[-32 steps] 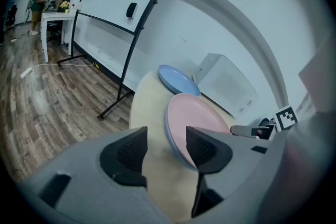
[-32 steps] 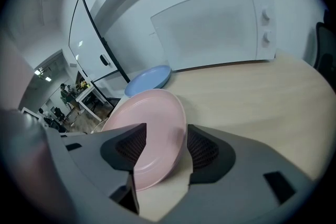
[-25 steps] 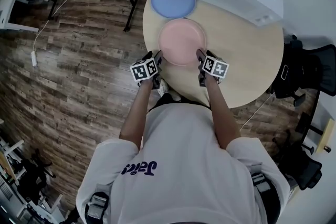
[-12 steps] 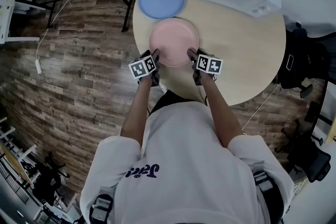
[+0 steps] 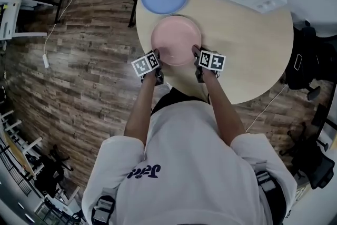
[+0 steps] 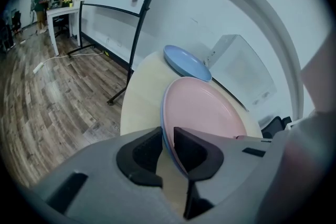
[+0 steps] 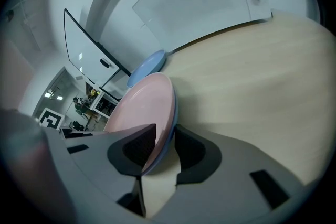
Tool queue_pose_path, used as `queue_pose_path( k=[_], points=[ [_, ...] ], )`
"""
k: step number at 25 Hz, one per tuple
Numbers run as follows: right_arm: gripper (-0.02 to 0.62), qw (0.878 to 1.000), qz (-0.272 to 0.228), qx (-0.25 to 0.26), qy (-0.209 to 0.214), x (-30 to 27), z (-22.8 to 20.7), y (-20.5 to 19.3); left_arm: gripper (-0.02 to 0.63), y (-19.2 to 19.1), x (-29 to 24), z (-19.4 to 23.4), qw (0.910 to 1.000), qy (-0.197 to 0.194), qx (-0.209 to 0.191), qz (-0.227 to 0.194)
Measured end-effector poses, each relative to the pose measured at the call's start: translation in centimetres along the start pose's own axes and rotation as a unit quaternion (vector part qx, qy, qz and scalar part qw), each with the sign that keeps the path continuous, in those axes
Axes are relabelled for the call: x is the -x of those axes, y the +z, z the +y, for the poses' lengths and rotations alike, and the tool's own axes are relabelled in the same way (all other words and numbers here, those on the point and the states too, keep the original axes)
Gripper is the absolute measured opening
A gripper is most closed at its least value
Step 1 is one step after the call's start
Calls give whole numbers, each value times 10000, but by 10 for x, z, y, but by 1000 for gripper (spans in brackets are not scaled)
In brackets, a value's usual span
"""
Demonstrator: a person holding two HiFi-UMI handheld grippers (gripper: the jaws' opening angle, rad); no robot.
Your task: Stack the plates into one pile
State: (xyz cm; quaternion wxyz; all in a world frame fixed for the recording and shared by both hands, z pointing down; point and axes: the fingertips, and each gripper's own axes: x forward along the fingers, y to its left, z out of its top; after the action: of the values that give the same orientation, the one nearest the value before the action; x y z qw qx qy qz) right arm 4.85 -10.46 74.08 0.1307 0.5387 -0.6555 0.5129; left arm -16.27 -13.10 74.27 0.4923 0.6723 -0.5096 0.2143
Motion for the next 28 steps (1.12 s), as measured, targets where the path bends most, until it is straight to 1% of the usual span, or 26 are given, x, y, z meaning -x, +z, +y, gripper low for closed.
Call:
queue_pose_path(
  k=[2, 7, 12, 15, 19, 21, 28],
  points=[
    [118, 9999, -48, -71, 75, 3, 4, 0, 71, -2, 9, 0, 9999, 25, 116, -94],
    [114, 9997, -137, 18, 219, 12, 21, -4, 71, -2, 39, 2, 9992, 17, 168, -363],
    [114, 9988, -371, 25, 331, 15, 37, 14, 71, 22, 53, -4, 9966, -123, 312, -750],
    [114, 9983, -469, -3, 349, 15, 44, 27, 71, 38, 56, -7, 9953, -243, 377, -859],
    [114, 9966, -747, 69, 339, 4, 59, 67, 71, 76, 46, -9, 9930, -504, 468, -961],
    [114, 9964, -788, 83, 292, -7, 64, 83, 71, 96, 37, -7, 9925, -597, 471, -953],
    [114, 9967, -804, -64, -23, -52, 74, 120, 71, 161, 2, 3, 9945, -593, 198, -844]
  ],
)
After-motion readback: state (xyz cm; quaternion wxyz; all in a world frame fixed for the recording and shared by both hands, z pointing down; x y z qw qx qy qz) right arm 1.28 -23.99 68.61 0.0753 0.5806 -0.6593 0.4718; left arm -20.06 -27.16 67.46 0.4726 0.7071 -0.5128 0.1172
